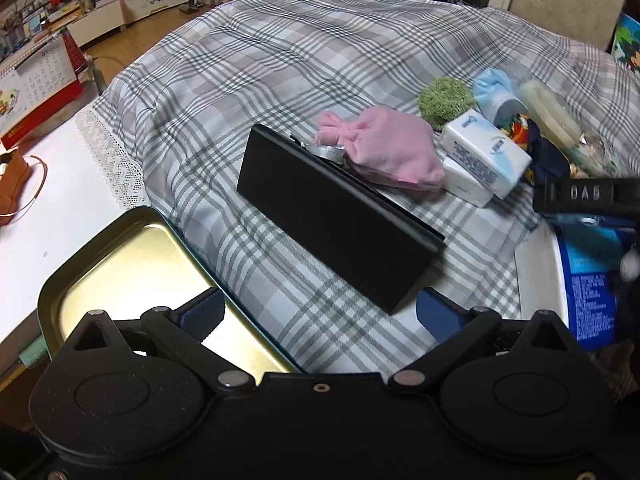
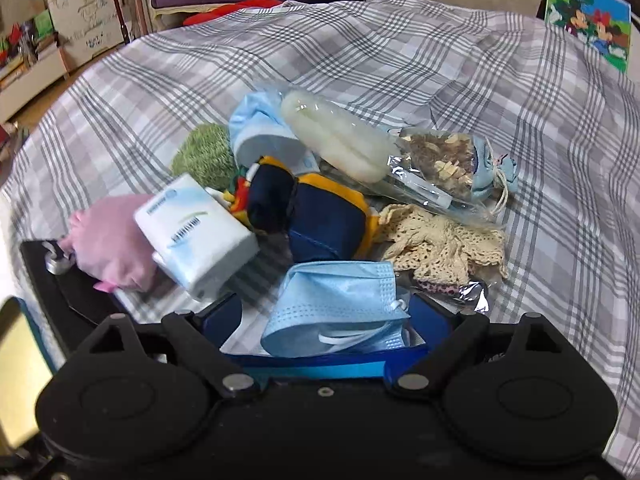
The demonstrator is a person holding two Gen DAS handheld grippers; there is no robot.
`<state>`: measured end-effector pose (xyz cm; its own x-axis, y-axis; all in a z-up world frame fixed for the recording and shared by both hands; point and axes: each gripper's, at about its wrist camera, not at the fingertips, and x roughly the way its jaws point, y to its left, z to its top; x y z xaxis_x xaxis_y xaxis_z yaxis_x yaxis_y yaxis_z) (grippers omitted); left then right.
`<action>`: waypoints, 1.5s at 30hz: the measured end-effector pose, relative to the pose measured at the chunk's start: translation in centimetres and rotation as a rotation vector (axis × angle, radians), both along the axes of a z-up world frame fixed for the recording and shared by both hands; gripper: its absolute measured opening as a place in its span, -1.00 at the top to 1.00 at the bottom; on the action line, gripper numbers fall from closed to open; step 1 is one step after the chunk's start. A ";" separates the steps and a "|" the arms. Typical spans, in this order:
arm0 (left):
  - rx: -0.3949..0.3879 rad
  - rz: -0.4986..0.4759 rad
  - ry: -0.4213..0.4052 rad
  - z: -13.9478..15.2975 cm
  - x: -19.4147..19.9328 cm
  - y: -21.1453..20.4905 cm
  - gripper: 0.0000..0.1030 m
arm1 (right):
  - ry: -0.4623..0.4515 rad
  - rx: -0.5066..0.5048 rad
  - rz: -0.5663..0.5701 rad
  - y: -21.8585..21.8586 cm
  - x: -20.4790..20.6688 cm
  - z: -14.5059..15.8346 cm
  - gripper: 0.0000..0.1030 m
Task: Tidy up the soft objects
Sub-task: 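Reach the right tool into the pile and grasp a blue face mask, then grasp the white tissue pack with the left tool while the right tool lifts the mask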
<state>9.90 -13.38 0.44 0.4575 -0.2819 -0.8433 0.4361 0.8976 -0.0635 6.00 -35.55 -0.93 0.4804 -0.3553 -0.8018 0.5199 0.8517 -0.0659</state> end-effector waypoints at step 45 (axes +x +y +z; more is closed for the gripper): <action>0.083 -0.385 -0.054 -0.7 4.3 -17.2 -0.49 | -0.333 0.041 -0.377 -7.7 -7.1 2.3 0.01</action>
